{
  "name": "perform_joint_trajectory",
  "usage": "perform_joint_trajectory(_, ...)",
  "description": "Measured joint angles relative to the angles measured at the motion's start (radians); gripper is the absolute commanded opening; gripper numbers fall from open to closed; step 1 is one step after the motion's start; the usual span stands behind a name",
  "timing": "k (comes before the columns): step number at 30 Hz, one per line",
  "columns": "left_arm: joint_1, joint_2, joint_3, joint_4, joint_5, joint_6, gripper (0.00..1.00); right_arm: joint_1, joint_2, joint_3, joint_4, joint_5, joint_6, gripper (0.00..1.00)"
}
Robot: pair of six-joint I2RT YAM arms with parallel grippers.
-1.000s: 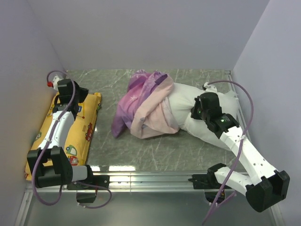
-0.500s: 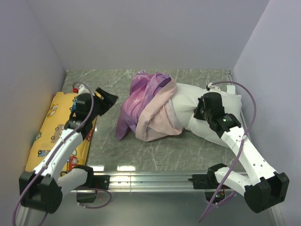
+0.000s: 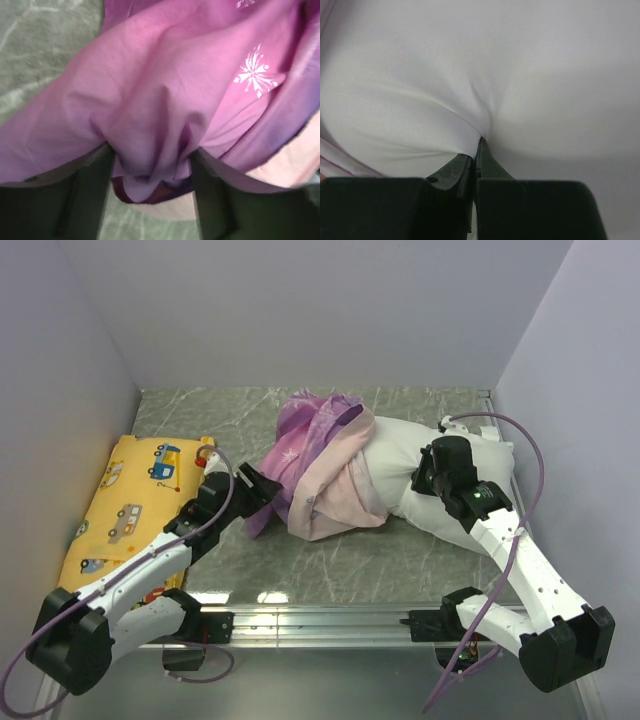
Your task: Remove the pillowcase from the pillow
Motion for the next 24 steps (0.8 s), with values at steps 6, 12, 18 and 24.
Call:
perform_joint_trajectory(6, 0.039, 0.118, 0.081, 0.040, -0.006, 0.021, 0.00, 0.000, 0.002, 0.000, 0.000, -0.018, 0.000, 0.00)
perform_joint_trajectory(12, 0.233, 0.120, 0.170, 0.000, 0.120, 0.033, 0.00, -0.029, 0.002, 0.001, 0.023, -0.132, 0.026, 0.00)
perform_joint_trajectory(18, 0.478, 0.092, 0.173, -0.069, 0.362, 0.032, 0.00, -0.053, 0.002, 0.001, 0.078, -0.346, 0.067, 0.00)
perform_joint_trajectory(24, 0.524, 0.113, 0.169, -0.080, 0.454, 0.032, 0.00, -0.073, 0.002, 0.001, 0.079, -0.391, 0.076, 0.05)
